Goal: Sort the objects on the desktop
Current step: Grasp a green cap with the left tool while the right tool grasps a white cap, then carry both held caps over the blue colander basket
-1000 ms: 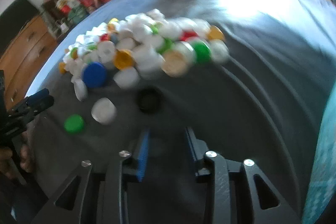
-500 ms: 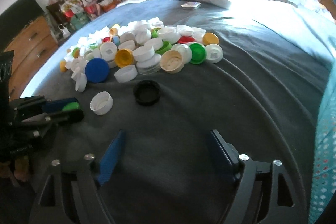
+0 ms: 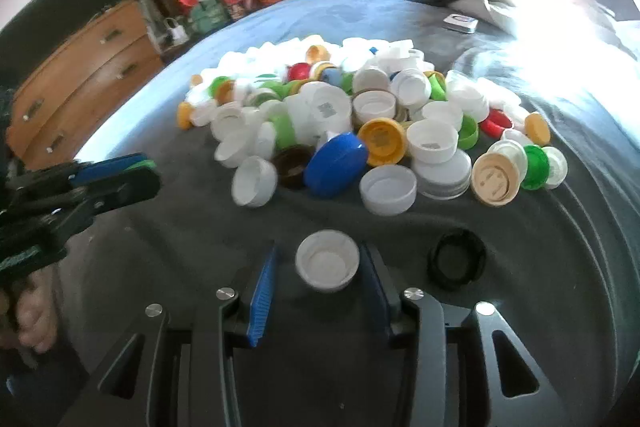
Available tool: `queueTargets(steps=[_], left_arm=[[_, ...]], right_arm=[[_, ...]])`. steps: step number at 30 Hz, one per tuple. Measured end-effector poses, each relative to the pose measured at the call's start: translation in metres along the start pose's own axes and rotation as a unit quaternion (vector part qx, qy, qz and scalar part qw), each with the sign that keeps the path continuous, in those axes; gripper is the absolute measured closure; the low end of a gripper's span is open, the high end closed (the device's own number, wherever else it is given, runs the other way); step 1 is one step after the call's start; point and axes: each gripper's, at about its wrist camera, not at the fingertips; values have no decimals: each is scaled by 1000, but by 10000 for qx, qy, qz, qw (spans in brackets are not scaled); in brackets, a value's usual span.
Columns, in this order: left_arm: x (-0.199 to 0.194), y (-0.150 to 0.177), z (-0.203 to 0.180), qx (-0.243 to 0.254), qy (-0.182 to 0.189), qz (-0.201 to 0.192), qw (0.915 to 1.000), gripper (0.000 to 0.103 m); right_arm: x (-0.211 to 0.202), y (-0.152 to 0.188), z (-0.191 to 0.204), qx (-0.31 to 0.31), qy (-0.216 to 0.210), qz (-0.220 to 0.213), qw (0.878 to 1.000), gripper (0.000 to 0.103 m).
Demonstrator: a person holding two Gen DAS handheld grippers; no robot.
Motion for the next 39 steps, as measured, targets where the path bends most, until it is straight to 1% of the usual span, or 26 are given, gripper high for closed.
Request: queueTargets(steps=[1,3,6,10,12,14,17,20,23,24,27,31,32,34,39], left_arm=[[-1,-1,-3,-11,-4,-13,10000,78],[-2,-6,-7,-77,-17,28,10000,78],[-8,-20,-19,-75,33,-53,10000,78],[-13,-51,-52,171,44,-157,9997,78],[-16,-69,-74,298,148,-248,9991,78],[-20,-83,-95,416,230,-353,9982,78],[-27,-105,-133,644,451,-551,9954,78],[-29,-124,-173,902,664,-672,9914,78],[-26,-138,-213,1145,925,-685,9867,78],[-23,-142,-228,1235,1006,-654,9851,78],[-18,-150,-268,1472,1222,-574,9799,78],[-12,-160,-315,1753,1480,-363,9726,78],[-9,-162,-326,1828,1470,-292,9717,78],[0,-164,-343,1944,1508,-8,9693,78],[20,-159,-363,2100,1359,543,9667,78]], right_arm=[[0,0,-1,6,57,12,10000,72],[-6,-1,-3,71,110,5,9999,72],[-34,-6,-6,163,389,-310,9986,72],[-86,-18,-23,407,780,-715,9936,72],[-116,-22,-39,596,961,-905,9895,72],[-141,-25,-56,793,1112,-1082,9847,72],[-188,-26,-83,1067,1390,-1450,9738,72],[-235,-21,-110,1203,1770,-1806,9600,72],[-266,-17,-132,1362,1985,-1951,9508,72],[-279,-13,-142,1448,2083,-2000,9464,72],[-305,-4,-165,1660,2245,-2040,9383,72],[-325,6,-191,1934,2344,-1927,9330,71],[-328,8,-196,1979,2368,-1871,9326,71],[-330,13,-208,2089,2373,-1754,9324,71],[-328,26,-229,2348,2276,-1498,9331,71]])
Point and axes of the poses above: each gripper's, at about its wrist camera, not at the fingertips, and x roughly the way its jaws point, z to its left, y to its underside, and after that the axes turned 10 degrees about x, right-handed
